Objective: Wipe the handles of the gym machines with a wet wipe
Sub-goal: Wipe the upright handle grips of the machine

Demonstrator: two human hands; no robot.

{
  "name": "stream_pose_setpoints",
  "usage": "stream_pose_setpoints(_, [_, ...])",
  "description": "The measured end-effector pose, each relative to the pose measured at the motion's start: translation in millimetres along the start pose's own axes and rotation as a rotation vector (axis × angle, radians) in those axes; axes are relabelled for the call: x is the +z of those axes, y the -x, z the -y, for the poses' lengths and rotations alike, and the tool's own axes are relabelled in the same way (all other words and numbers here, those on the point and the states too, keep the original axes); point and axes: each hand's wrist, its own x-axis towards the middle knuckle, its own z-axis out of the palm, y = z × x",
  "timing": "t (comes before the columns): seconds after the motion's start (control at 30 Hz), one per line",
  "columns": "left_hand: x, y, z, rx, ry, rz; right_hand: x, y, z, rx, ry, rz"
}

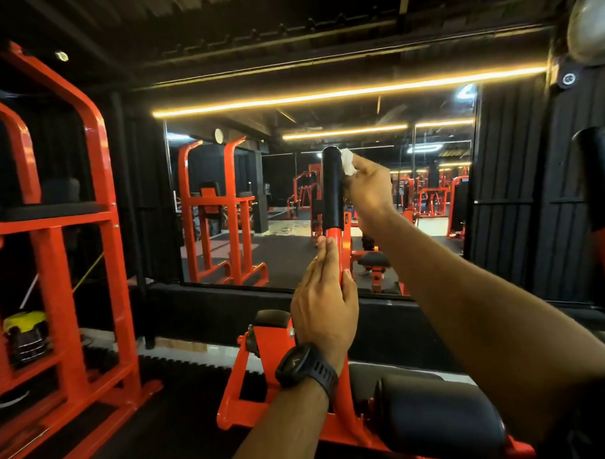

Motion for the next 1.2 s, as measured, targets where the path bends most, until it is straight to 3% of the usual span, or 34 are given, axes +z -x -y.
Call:
stream_pose_setpoints(0.2, [-0.3, 0.8, -1.0, -0.003, 0.007, -0.008, -2.5, 33.0, -14.5, -0.203, 0.146, -0.039])
stream_pose_setpoints(0.33, [-0.5, -0.1, -0.3, -0.008, -0.004, 0.001, 1.2, 30.1, -7.4, -0.069, -0.019, -0.023])
stream_pose_setpoints(0.5, [-2.4, -0.1, -2.2, 0.0, -0.009, 0.006, -10.0, 48.4, -24.9, -0.038, 0.094, 0.021])
stream_pose_setpoints(0.63, [-3.0, -0.7, -2.7, 0.002, -0.02, 0.014, -5.8, 53.3, -19.4, -0.055, 0.05, -0.027])
stream_pose_setpoints(0.87, [-1.8, -0.9, -1.7, 0.007, -0.003, 0.018, -14.7, 70.1, -27.3, -0.393, 0.483, -0.099])
stream_pose_setpoints(1.0, [-2.1, -0.3, -1.3, 0.013, -0.02, 0.015, -27.6, 87.0, -20.7, -0.667, 0.835, 0.083])
stream_pose_setpoints(1.2, [-2.0, -0.7, -1.2, -0.006, -0.015, 0.028, -32.7, 46.6, -3.5, -0.928, 1.027, 0.271])
